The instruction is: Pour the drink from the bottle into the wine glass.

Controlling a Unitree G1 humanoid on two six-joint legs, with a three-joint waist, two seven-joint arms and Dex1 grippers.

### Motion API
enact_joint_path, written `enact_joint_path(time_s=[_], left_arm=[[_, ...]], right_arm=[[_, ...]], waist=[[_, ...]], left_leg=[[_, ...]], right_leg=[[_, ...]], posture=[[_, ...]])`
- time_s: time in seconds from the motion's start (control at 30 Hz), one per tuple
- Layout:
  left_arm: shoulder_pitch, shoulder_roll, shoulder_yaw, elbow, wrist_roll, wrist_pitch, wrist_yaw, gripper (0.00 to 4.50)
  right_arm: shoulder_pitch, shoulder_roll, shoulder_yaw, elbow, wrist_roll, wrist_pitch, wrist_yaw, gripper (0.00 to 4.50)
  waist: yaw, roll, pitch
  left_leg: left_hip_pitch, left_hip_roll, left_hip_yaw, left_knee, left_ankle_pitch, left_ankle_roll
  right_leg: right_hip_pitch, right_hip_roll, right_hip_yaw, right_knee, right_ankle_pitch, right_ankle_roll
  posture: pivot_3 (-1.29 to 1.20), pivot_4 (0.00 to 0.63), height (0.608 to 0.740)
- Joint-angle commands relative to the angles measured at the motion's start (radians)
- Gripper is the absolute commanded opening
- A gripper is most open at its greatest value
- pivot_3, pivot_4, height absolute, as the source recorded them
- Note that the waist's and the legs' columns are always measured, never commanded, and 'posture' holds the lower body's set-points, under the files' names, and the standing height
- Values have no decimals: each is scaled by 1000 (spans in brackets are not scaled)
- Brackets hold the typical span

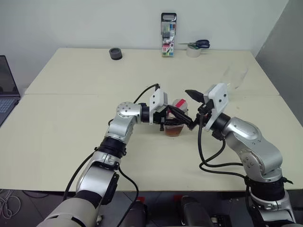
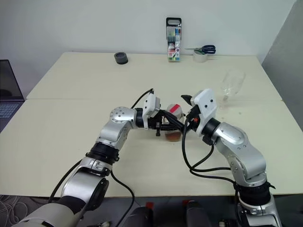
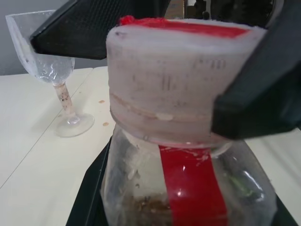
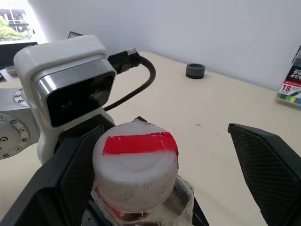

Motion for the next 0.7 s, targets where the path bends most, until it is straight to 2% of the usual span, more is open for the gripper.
enact_joint_path(time_s=[0.03, 0.7], left_arm=[[-23, 0, 14, -19, -18, -7, -3, 1683], [-47, 8, 35, -7, -36, 36, -4, 1681]], right_arm=[[18, -7, -68, -46, 13, -5, -29, 4500], [46, -93, -101, -237, 237, 157, -2, 4500]], waist=[[0, 0, 0], [1, 0, 0]], left_leg=[[0, 0, 0, 0, 0, 0], [0, 0, 0, 0, 0, 0]], right_leg=[[0, 0, 0, 0, 0, 0], [0, 0, 0, 0, 0, 0]], posture=[[0, 150, 740], [0, 150, 740]])
